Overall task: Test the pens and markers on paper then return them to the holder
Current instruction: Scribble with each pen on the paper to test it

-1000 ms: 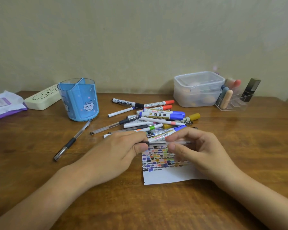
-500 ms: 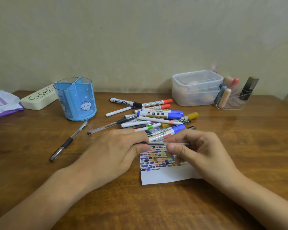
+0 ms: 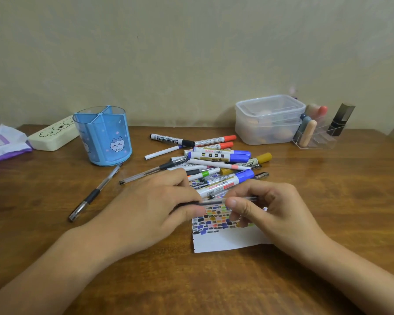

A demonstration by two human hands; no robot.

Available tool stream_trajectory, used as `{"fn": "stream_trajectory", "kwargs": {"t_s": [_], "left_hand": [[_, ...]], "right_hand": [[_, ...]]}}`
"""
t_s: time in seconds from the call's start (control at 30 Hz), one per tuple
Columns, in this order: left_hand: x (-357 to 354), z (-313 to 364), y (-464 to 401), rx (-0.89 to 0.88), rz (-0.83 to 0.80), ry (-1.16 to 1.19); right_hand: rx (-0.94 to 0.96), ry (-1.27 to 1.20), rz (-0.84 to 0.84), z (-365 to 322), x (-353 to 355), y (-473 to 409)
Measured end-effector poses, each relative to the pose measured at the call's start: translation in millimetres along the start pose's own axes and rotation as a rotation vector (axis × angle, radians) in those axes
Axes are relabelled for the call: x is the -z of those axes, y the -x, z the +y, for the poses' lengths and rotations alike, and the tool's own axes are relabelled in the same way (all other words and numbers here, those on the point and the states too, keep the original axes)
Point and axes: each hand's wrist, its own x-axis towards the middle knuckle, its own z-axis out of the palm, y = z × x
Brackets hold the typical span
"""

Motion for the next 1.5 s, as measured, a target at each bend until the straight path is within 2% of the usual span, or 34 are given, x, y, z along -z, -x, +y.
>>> {"fn": "stream_trajectory", "kwargs": {"t_s": [0.13, 0.2, 0.3, 0.4, 0.6, 1.0, 1.37, 1.5], "left_hand": [[4.6, -5.0, 0.3, -0.030, -0.059, -0.031], [14.5, -15.7, 2.2, -0.017, -0.023, -0.032], [40.0, -35.1, 7.6, 0.101, -0.009, -0.040], [62.5, -53.3, 16.9, 0.262, -0.060, -0.025], [68.0, -81.6, 28.6, 0.491, -0.029, -0.060], [47.7, -86.2, 24.7, 0.504, -0.211, -0.232], [44.6, -90.5, 26.3, 0.517, -0.212, -0.281], [44.8, -92.0, 26.6, 0.524, -0.210, -0.290]], "right_hand": [[0.029, 0.066, 0.009, 2.9, 1.5, -1.4], [0.048, 0.101, 0.031, 5.0, 5.5, -5.1], [0.052, 0.152, 0.132, 16.1, 17.0, -13.9], [0.035, 0.321, 0.191, 29.3, 24.1, -19.9], [0.065, 0.570, 0.092, 43.9, 22.6, -23.4], [0.046, 0.675, 0.027, 46.1, 22.8, -25.4], [0.110, 0.577, 0.108, 49.5, 22.4, -24.0], [0.122, 0.657, 0.062, 48.2, 21.4, -25.6]]}}
